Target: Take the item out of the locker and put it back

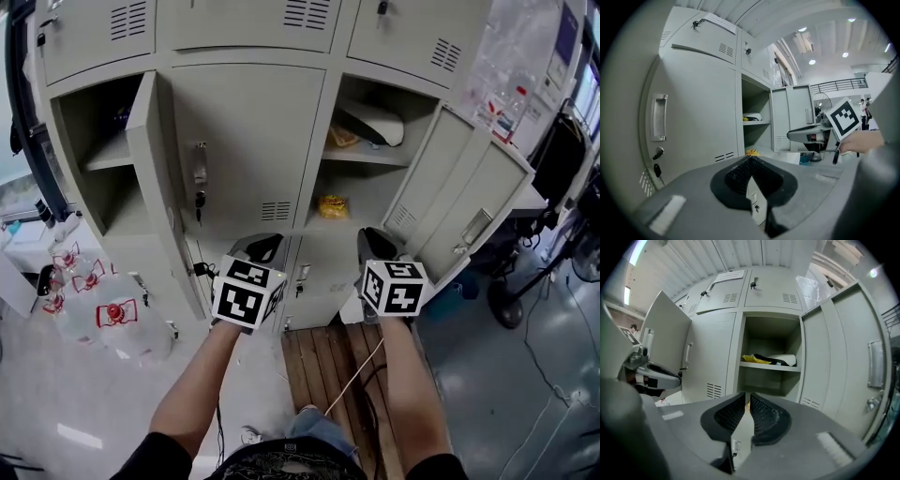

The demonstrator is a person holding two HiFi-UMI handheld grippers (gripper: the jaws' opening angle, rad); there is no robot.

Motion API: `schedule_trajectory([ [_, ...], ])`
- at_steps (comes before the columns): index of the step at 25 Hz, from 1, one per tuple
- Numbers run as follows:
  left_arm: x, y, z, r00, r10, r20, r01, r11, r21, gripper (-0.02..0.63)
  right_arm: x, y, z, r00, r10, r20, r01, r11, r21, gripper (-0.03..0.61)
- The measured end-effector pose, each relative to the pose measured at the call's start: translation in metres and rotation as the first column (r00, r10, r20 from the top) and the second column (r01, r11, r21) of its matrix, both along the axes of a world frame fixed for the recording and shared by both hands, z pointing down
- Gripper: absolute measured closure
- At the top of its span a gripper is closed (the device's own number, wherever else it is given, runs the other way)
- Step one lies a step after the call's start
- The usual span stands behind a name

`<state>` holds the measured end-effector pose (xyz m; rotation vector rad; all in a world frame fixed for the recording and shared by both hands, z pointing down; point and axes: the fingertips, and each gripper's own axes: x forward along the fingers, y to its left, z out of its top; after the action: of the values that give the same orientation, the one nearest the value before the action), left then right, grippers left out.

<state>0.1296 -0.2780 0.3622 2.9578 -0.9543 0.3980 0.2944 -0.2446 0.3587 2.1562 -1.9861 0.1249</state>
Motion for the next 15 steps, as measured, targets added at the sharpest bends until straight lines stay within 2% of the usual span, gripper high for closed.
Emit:
schedule_trajectory([
  [6, -0.002, 0.008, -0.006, 0.999, 0.026, -0.019, -0.026, 1.000, 0.001, 0.612, -0.015, 0.028, -0.016, 1.000, 0.008, -0.021, -0.007, 1.000, 0.028, 0.554],
  [15, -0.004, 0.011, -0.012, 0.999, 0.033, -0.013, -0.033, 0.999, 0.016, 0.612, -0.016, 0.054, -0.023, 1.000, 0.023, 0.000, -0.023, 0.999, 0.047, 0.555],
])
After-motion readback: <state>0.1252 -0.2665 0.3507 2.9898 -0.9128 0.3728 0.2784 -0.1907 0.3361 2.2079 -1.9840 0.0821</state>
